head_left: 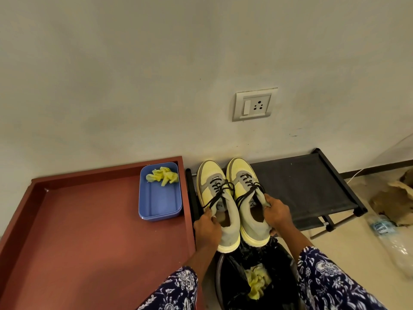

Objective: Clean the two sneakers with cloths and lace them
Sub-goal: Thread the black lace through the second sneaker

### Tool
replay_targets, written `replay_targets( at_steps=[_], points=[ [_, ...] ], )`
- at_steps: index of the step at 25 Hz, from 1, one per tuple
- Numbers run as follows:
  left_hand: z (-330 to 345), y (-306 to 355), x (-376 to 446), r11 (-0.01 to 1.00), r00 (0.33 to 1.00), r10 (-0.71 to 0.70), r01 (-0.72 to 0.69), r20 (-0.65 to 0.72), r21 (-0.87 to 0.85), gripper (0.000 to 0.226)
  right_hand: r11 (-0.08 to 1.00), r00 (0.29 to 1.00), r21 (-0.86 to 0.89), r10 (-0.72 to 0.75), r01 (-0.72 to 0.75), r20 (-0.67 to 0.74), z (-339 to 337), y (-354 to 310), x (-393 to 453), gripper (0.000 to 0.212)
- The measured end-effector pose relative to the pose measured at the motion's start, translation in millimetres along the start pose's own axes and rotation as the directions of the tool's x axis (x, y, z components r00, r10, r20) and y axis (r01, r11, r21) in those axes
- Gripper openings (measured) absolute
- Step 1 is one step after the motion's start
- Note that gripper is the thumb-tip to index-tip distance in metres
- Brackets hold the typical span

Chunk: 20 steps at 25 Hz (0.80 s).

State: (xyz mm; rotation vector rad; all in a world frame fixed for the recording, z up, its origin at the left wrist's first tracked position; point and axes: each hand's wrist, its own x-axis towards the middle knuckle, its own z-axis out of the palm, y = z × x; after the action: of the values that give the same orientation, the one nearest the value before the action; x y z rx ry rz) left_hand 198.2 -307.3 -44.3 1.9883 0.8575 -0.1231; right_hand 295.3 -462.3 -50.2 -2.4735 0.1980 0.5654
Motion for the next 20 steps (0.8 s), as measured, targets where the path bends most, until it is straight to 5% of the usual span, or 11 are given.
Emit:
replay_targets(
  at_steps=[20],
  points=[
    [-10.2, 28.1, -17.2, 0.989, 0.998, -0.058, 0.058, 0.005, -0.133, 0.04, 0.996, 0.998, -0.092, -0.014, 0.019, 0.053, -6.8, -24.7, -18.0, 0.045]
  ],
)
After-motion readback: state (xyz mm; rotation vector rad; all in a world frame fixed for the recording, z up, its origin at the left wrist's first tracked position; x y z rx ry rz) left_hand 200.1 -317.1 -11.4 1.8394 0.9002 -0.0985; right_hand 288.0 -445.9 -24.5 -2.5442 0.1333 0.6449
